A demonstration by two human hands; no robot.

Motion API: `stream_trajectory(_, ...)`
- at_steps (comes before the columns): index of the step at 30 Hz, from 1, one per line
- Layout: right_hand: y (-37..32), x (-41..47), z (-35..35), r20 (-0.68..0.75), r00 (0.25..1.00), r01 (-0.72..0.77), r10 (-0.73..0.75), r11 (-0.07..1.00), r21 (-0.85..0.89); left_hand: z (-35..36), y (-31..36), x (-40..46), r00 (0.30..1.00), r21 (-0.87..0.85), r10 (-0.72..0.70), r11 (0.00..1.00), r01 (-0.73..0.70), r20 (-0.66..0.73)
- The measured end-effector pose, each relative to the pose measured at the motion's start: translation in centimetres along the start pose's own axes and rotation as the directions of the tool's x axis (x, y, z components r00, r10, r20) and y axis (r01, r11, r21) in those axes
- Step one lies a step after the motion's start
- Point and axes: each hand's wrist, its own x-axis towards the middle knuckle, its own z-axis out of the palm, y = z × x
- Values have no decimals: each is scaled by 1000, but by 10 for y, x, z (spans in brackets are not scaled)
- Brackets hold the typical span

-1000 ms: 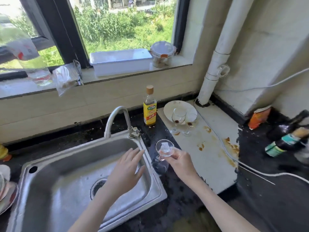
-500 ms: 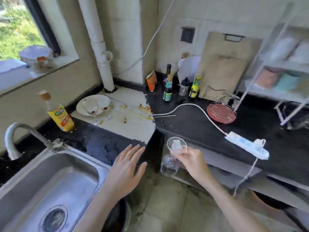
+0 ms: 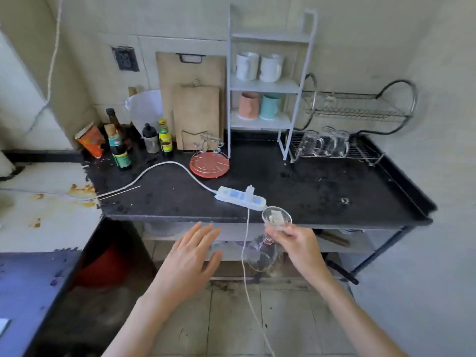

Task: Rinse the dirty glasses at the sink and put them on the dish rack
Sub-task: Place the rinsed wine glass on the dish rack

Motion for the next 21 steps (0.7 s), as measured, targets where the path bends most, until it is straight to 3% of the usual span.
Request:
stream_trajectory(10, 47, 48, -155, -174, 983, -72, 66, 997, -27, 56, 130, 124, 979, -99, 205, 974, -204, 4)
stream_trajectory(17, 83, 137, -215, -277, 955, -114, 103, 993, -26, 87, 156, 245, 961, -127, 273, 956, -265, 52)
stream_trajectory(21, 79, 214, -248, -312, 944, -131, 107, 990, -59, 87, 163, 340, 943, -57, 334, 942, -332, 19)
